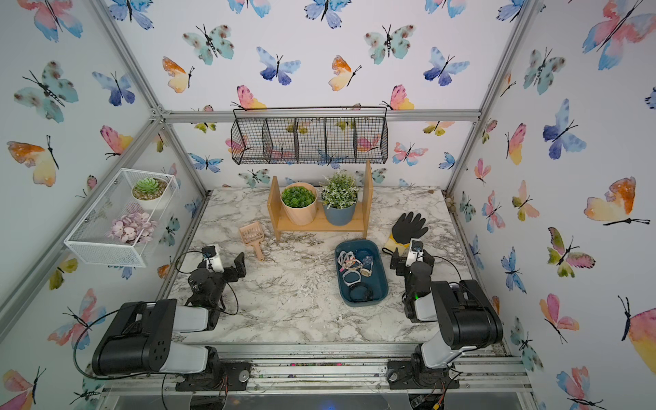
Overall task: Put the watch into the storage box
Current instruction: Reset both arms
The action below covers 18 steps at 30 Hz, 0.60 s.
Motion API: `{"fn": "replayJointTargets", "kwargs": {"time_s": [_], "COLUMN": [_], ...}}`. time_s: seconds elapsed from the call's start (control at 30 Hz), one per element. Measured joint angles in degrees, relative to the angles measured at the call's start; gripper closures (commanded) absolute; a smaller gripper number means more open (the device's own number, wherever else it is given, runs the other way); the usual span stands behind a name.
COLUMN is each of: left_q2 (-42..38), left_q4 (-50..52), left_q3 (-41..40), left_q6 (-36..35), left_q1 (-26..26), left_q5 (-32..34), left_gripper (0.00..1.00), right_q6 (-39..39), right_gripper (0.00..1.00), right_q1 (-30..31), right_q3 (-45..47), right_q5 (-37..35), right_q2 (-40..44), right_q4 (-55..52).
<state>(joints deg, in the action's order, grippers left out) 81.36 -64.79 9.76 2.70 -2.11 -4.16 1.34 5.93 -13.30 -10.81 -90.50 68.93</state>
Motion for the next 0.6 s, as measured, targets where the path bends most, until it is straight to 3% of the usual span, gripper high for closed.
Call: {"fn": "replayJointTargets", "kwargs": {"time_s": [0.6], "left_q2": [-0.1], "left_q4": [2.6], "left_q3": [1.7], "left_q6": [-1.7], "left_q1": [2.2], "left_q5": [1.5], "left_gripper": [0.01], "right_q6": [-0.1], "right_gripper": [0.01], "right_q1": [0.0], "right_q3": [-0.4], "right_q5": [0.1], "right_q2": [0.0], "right_q4": [-0.7]}}
